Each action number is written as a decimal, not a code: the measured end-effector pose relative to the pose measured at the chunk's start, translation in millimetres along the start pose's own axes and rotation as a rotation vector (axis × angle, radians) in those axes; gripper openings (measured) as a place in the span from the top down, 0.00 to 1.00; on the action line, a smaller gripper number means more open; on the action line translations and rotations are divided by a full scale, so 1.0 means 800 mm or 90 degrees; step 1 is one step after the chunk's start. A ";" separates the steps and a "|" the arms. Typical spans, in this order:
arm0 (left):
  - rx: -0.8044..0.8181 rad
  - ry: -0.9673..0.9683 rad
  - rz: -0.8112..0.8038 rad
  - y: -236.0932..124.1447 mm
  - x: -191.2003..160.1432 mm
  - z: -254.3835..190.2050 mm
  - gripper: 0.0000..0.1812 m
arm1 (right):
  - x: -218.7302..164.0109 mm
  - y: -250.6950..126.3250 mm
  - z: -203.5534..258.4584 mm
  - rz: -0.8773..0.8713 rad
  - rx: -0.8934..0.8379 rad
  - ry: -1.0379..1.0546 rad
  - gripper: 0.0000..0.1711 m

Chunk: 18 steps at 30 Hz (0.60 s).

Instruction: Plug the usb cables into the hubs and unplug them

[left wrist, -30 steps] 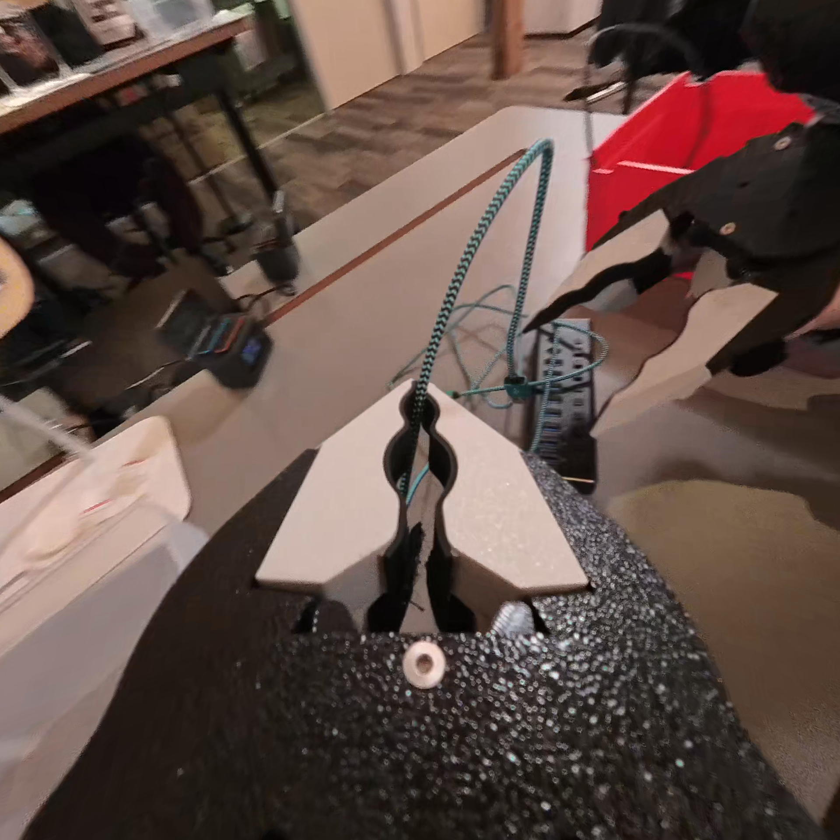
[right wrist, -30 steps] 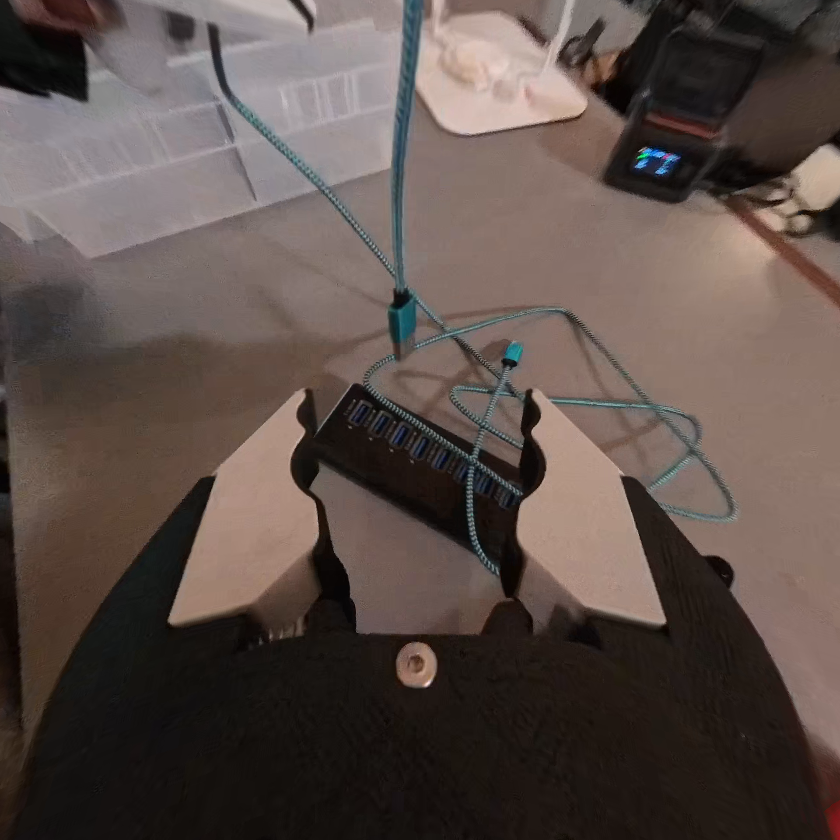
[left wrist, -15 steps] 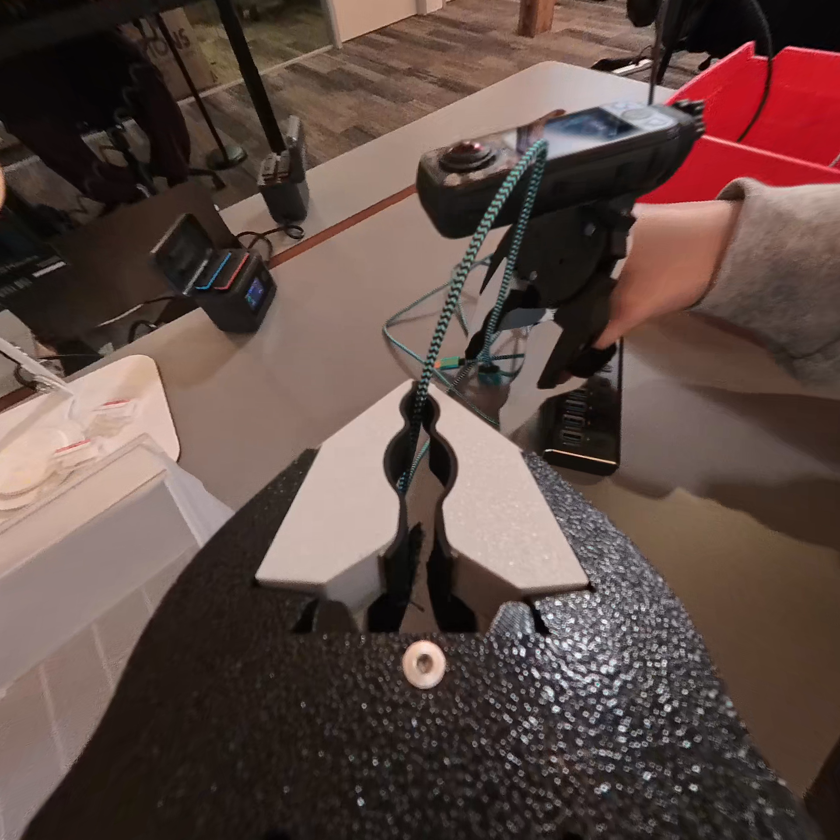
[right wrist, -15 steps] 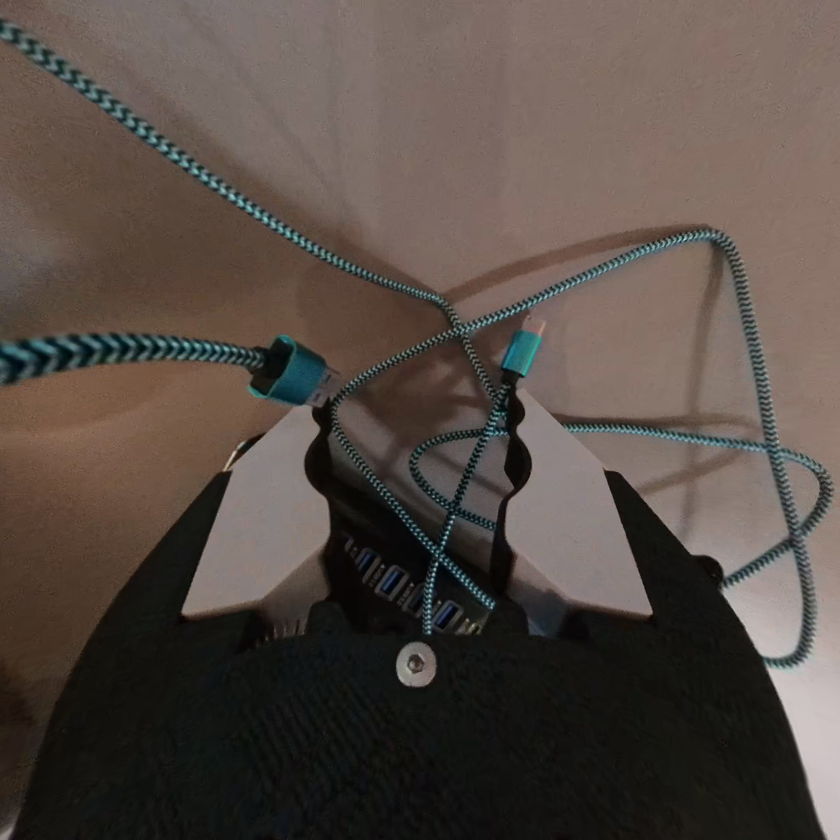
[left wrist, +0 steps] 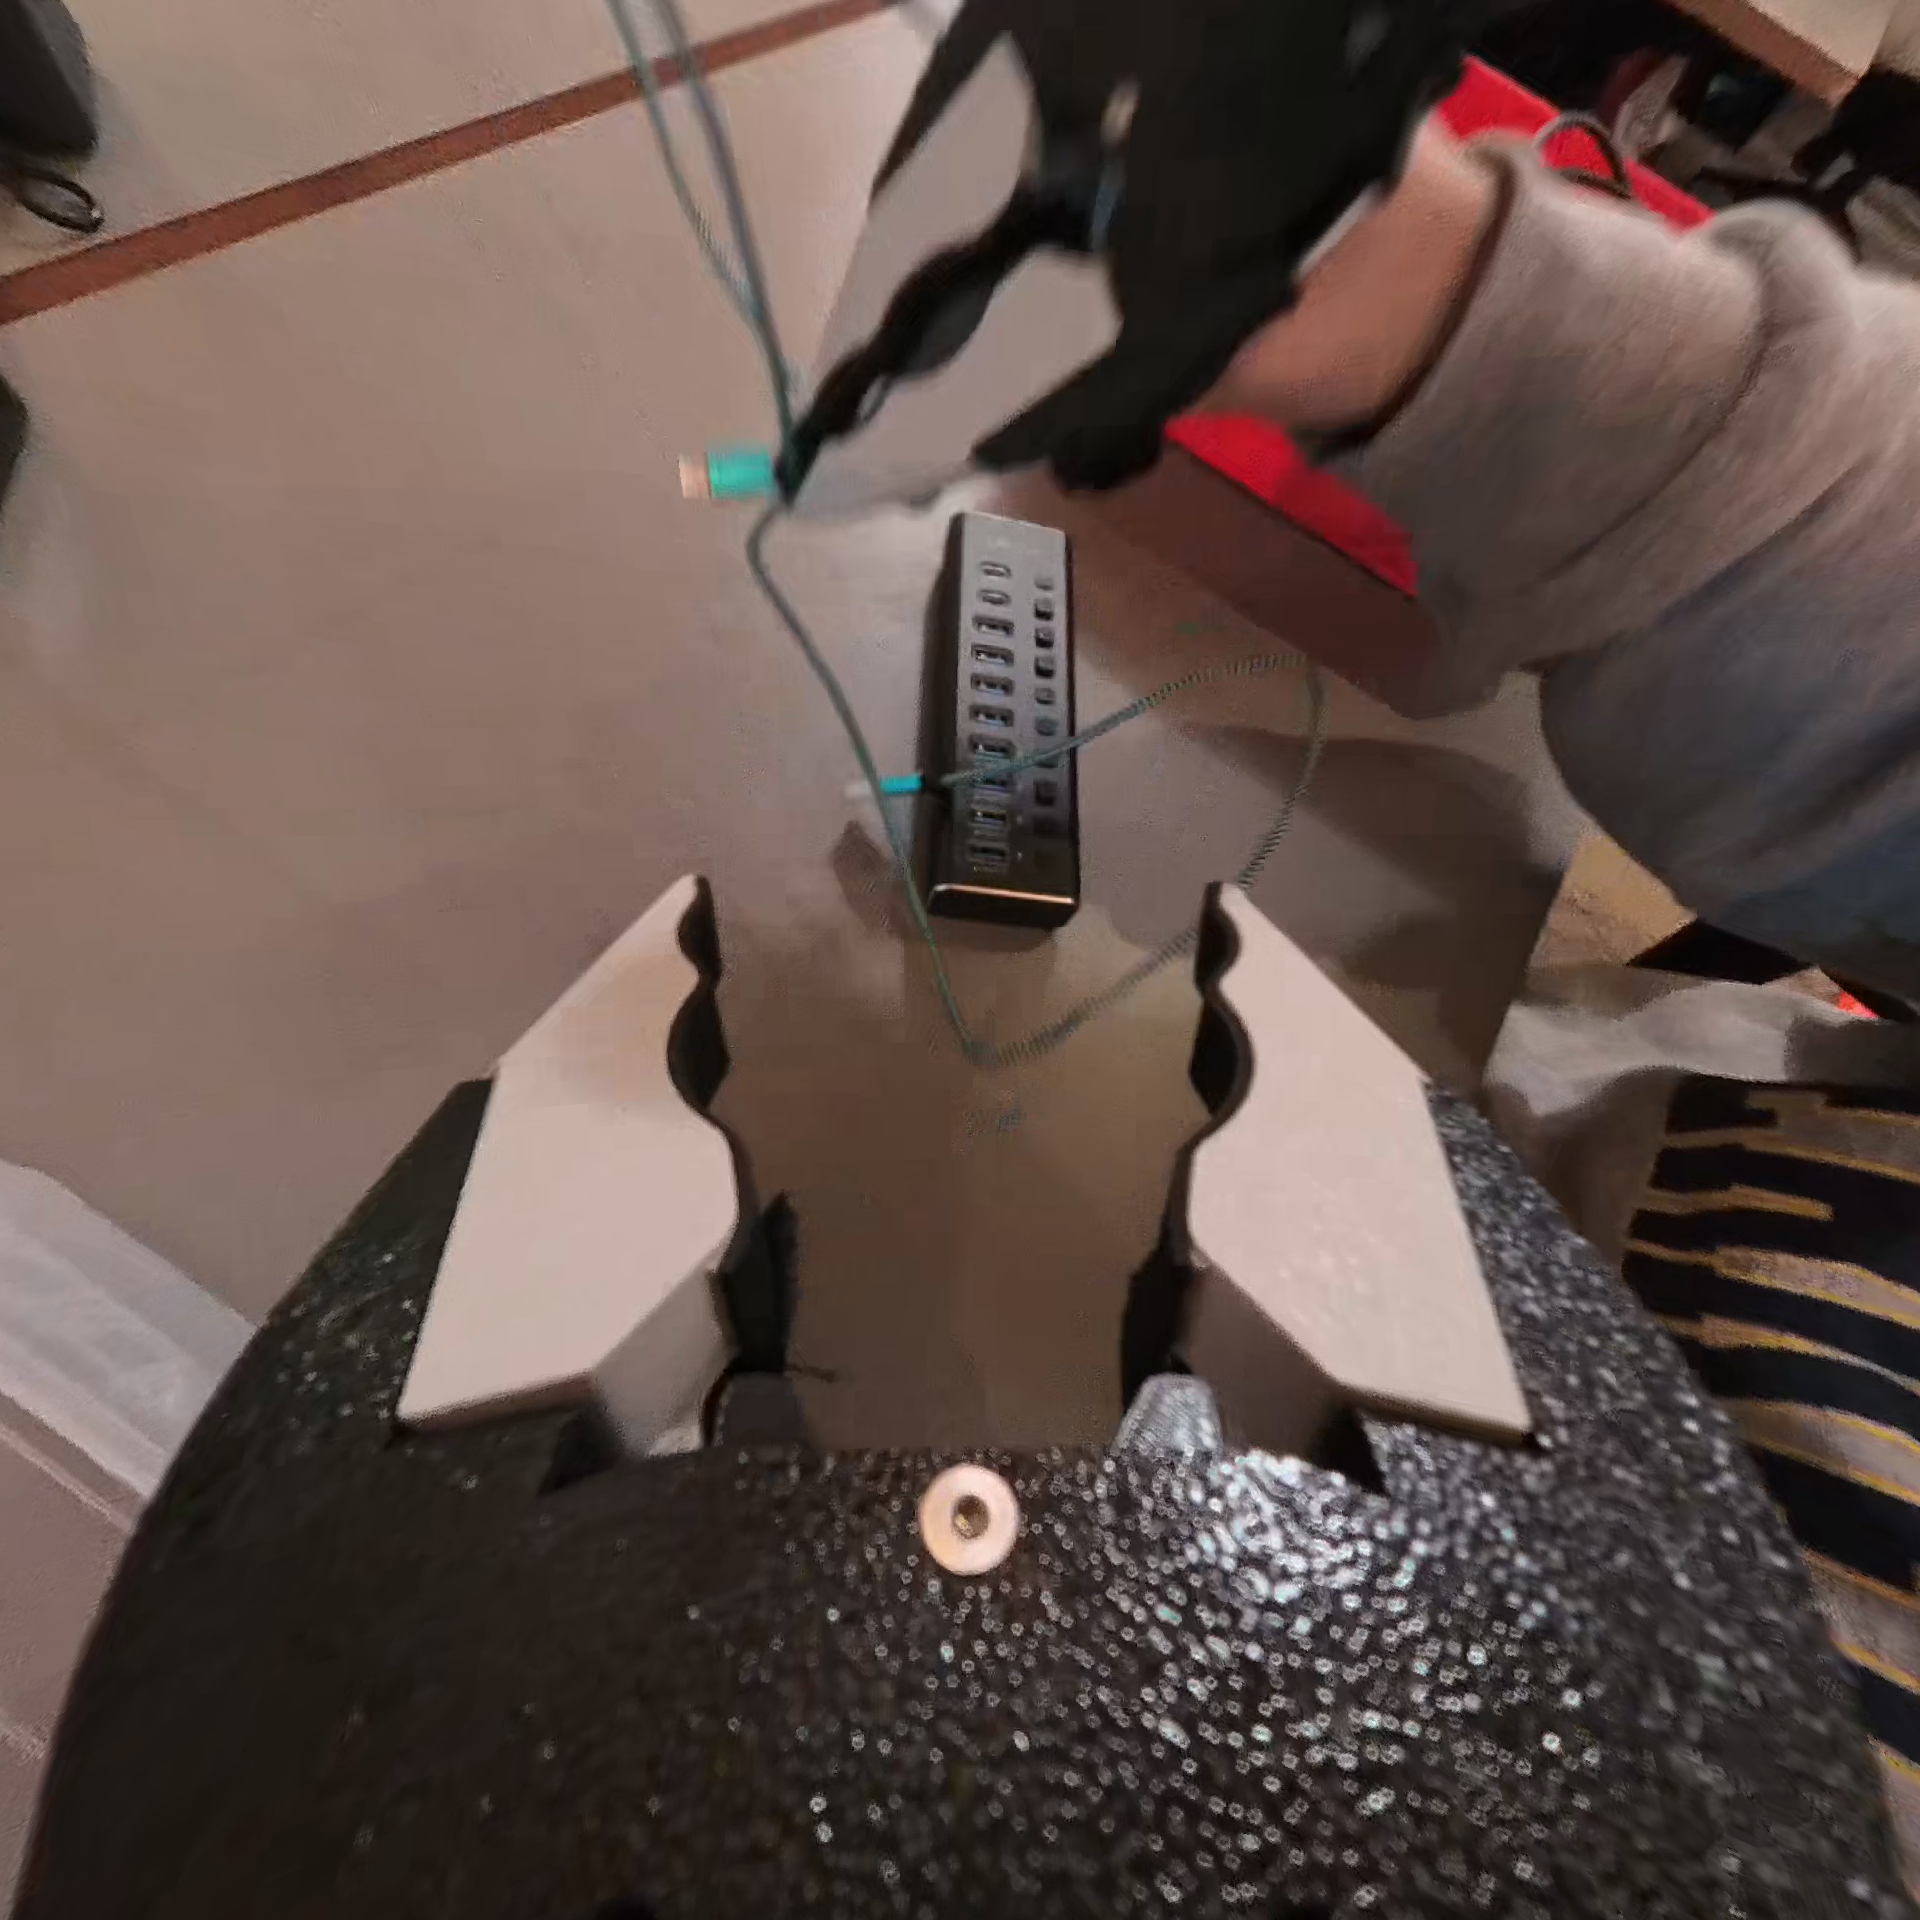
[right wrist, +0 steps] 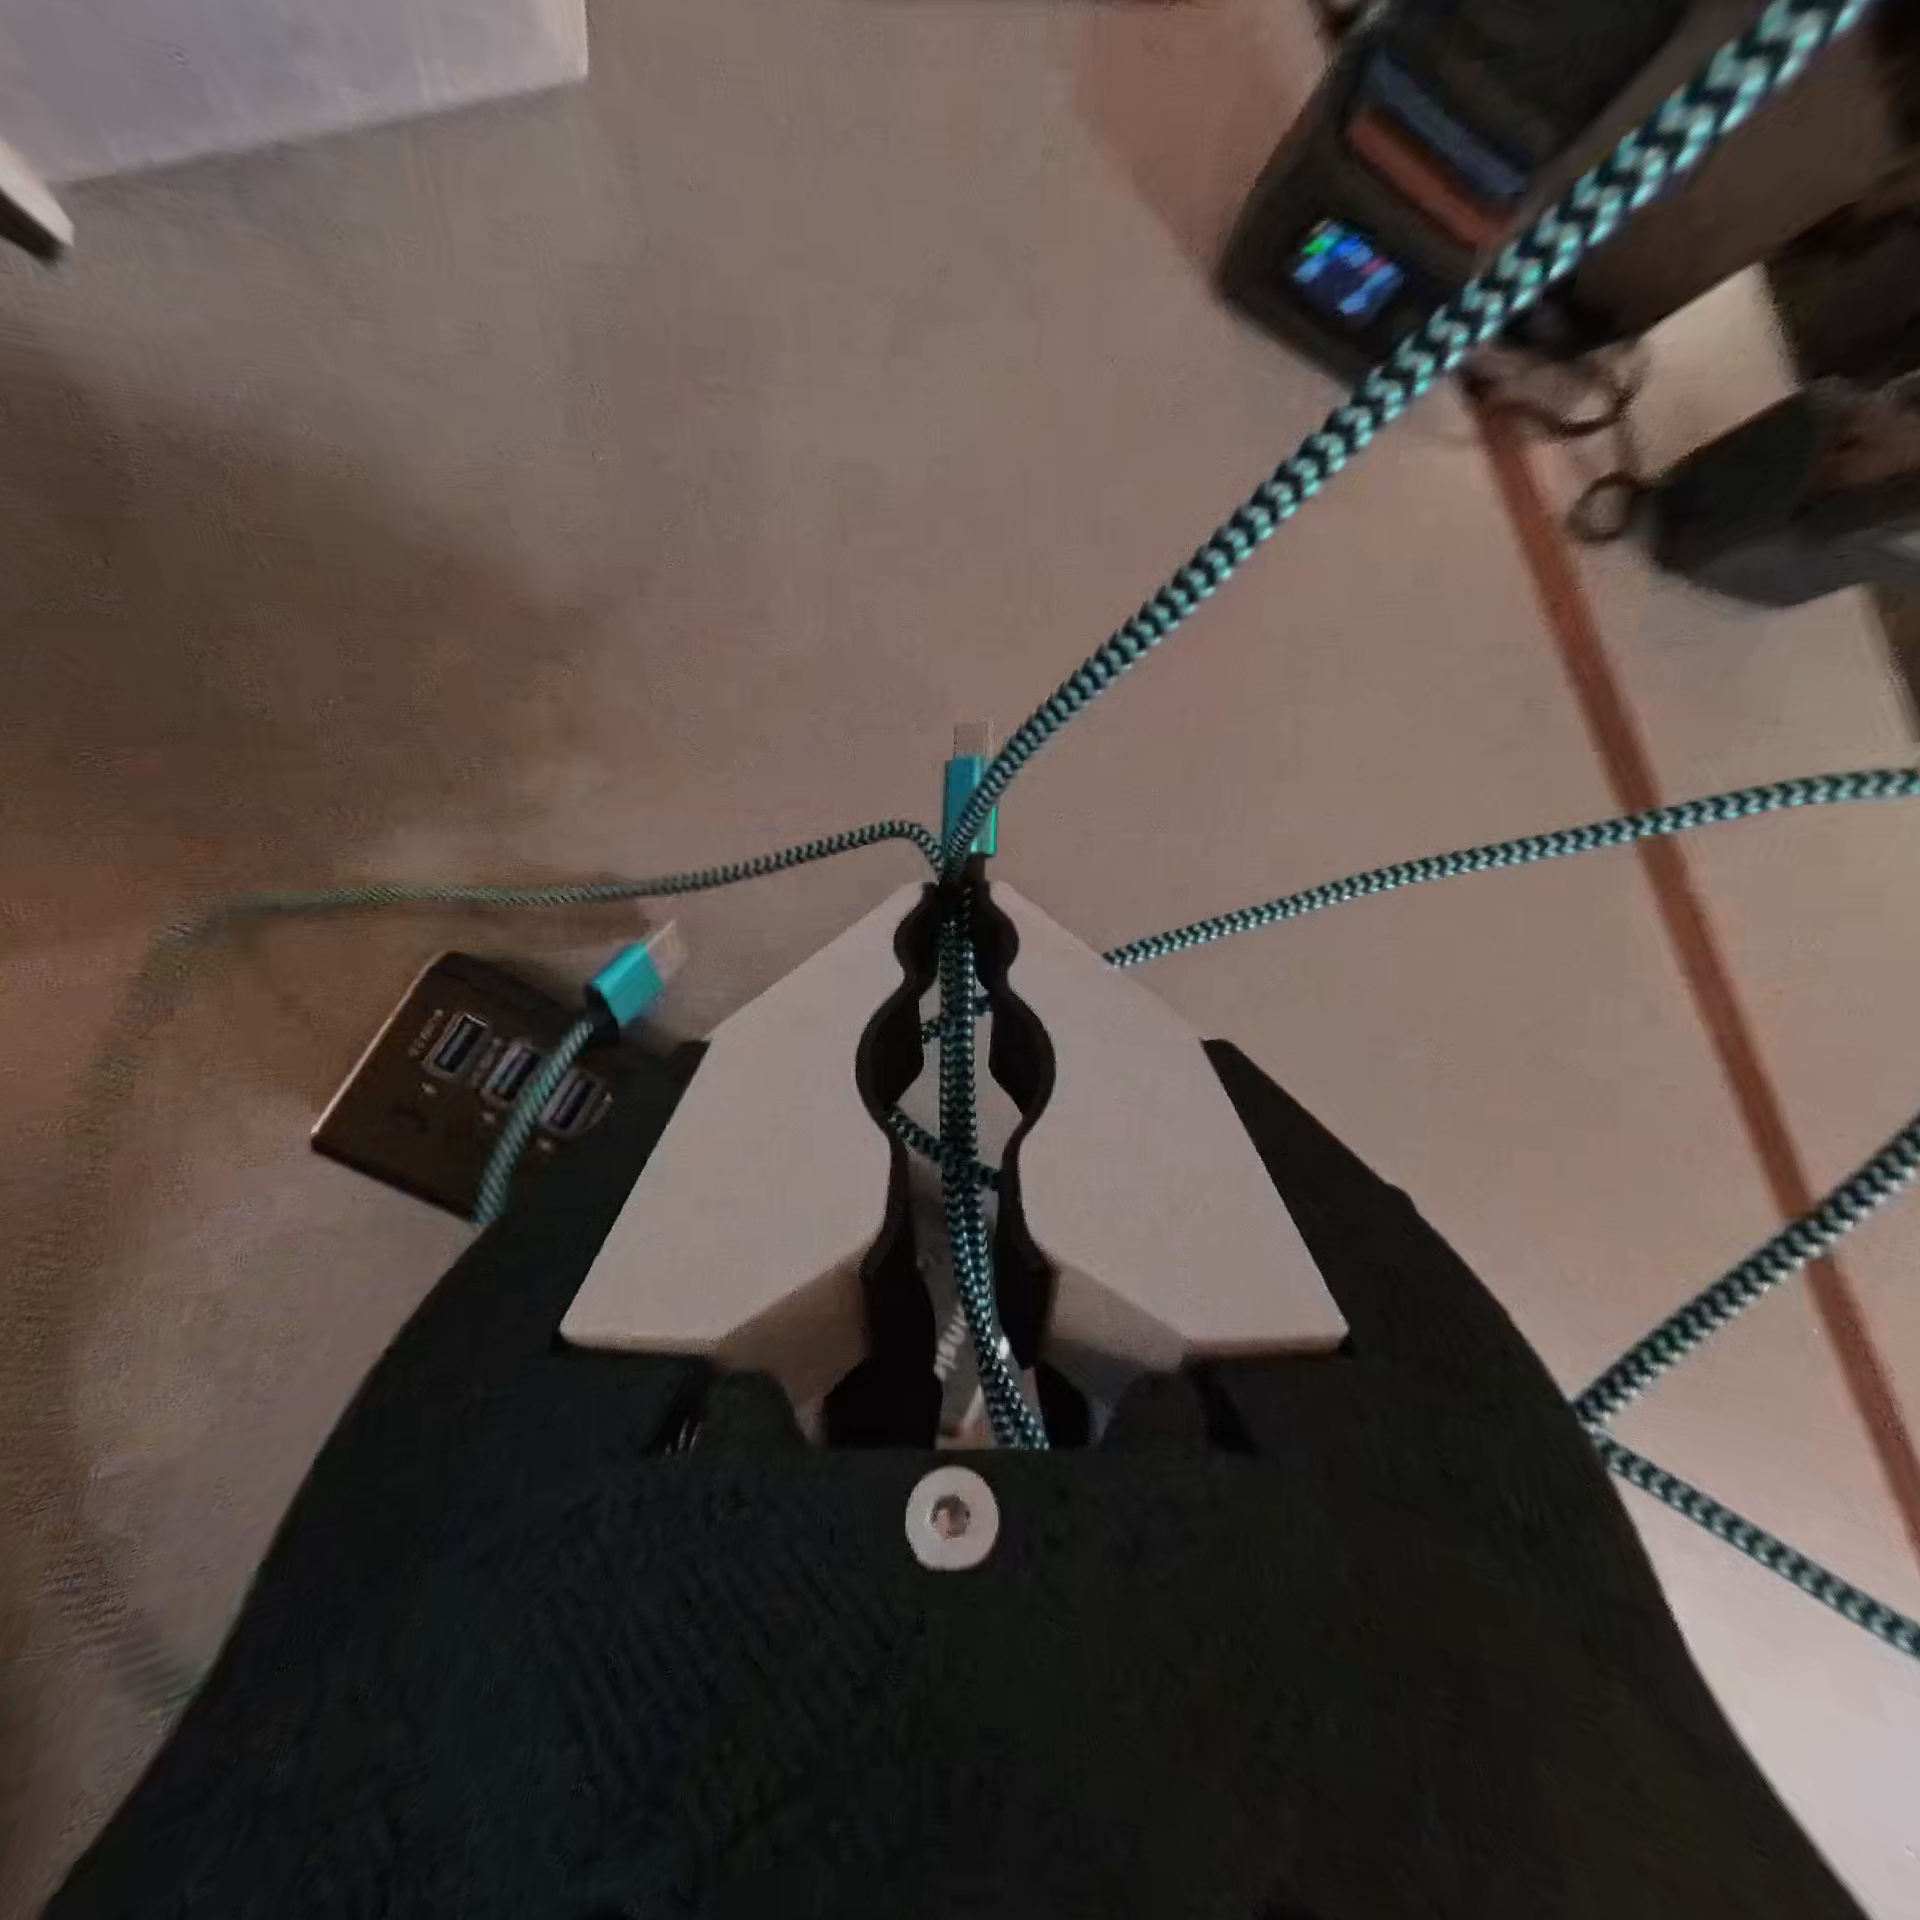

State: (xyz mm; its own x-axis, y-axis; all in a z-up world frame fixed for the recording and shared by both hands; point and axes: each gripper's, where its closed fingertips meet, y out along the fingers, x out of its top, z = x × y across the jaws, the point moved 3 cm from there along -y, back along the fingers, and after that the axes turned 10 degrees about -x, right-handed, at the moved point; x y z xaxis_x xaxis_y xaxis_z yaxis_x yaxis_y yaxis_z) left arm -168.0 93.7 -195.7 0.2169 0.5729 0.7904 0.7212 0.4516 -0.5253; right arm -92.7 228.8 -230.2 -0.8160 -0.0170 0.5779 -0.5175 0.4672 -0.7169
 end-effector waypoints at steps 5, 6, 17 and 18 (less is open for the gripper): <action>-0.034 0.038 -0.017 -0.005 0.011 -0.024 0.47 | 0.029 -0.134 -0.062 -0.116 -0.128 -0.011 0.98; -0.039 0.042 -0.023 -0.004 0.013 -0.027 0.48 | 0.035 -0.166 -0.073 -0.136 -0.156 -0.016 0.98; -0.082 0.028 -0.032 0.023 0.018 -0.029 0.57 | 0.046 -0.473 -0.193 -0.168 -0.434 -0.050 0.98; -0.088 0.029 -0.030 0.026 0.017 -0.030 0.57 | 0.040 -0.491 -0.202 -0.159 -0.454 -0.046 0.98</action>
State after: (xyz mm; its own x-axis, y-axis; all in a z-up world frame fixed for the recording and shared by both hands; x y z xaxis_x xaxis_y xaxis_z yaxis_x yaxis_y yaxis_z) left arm -134.3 94.9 -188.4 0.2081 0.5202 0.8283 0.8144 0.3769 -0.4413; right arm 126.2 187.8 133.0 -0.7240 -0.2439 0.6452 -0.4172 0.8998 -0.1279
